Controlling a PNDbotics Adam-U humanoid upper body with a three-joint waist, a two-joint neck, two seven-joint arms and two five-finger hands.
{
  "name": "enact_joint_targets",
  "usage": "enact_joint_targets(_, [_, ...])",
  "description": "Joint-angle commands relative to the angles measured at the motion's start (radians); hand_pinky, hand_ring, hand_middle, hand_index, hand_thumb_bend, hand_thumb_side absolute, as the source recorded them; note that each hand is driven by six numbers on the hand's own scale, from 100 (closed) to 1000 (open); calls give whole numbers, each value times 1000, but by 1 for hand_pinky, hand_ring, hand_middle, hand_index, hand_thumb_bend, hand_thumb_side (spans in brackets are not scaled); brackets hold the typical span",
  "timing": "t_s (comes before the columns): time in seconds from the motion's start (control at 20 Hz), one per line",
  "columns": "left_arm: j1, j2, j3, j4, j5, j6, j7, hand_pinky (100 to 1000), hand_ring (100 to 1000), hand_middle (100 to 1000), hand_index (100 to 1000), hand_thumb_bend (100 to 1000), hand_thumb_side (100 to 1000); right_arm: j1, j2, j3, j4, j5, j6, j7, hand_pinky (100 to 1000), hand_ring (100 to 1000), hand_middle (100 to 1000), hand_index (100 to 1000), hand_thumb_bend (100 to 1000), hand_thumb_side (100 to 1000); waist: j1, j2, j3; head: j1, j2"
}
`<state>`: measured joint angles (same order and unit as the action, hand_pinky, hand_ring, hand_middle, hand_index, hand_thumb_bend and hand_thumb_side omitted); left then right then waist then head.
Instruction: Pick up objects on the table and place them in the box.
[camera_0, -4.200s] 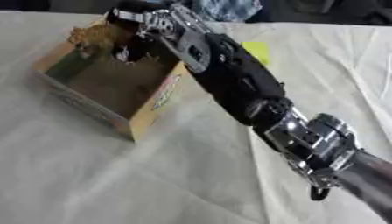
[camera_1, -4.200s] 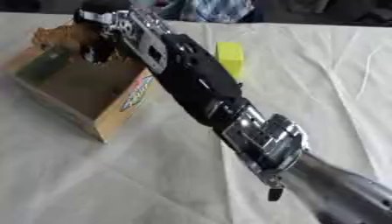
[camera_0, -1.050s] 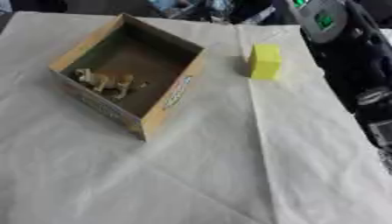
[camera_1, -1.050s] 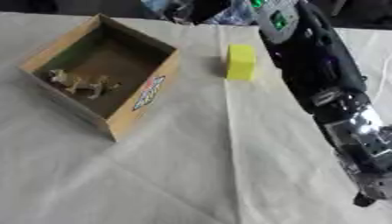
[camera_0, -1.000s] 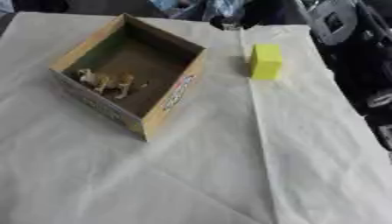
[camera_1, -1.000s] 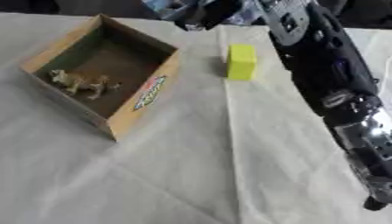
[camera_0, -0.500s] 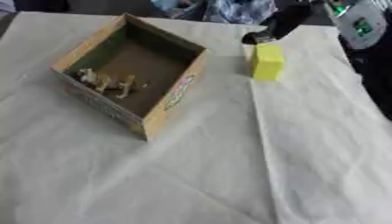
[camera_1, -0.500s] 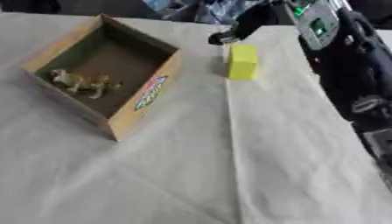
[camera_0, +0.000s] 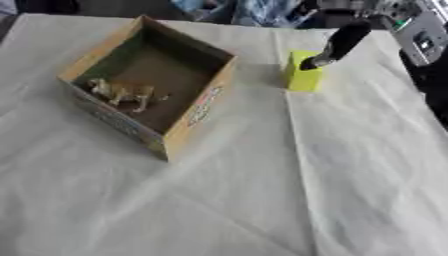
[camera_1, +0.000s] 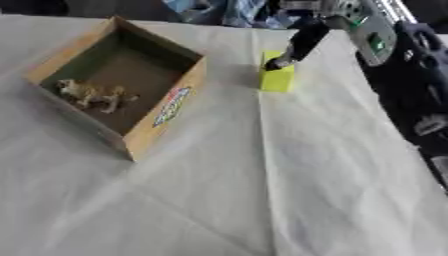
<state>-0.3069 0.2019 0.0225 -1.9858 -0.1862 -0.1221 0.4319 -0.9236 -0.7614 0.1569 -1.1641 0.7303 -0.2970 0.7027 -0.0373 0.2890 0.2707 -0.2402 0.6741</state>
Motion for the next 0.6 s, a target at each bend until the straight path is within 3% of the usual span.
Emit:
enact_joint_targets(0.05, [-8,19,5,-14,-6,0,-4,604,917,1000,647,277,973,-15,-37,-4,27,40,-10,-16,989,931,856,940,605,374,4,-19,-1,1,-13])
enact_joint_targets(0.6, [-8,13,1,-14,-3,5,-10,601,921,1000,646,275,978,-41,-1,-11,126,150,3,-89,985,934,850,946,625,380,2,-6,4,-2,-23])
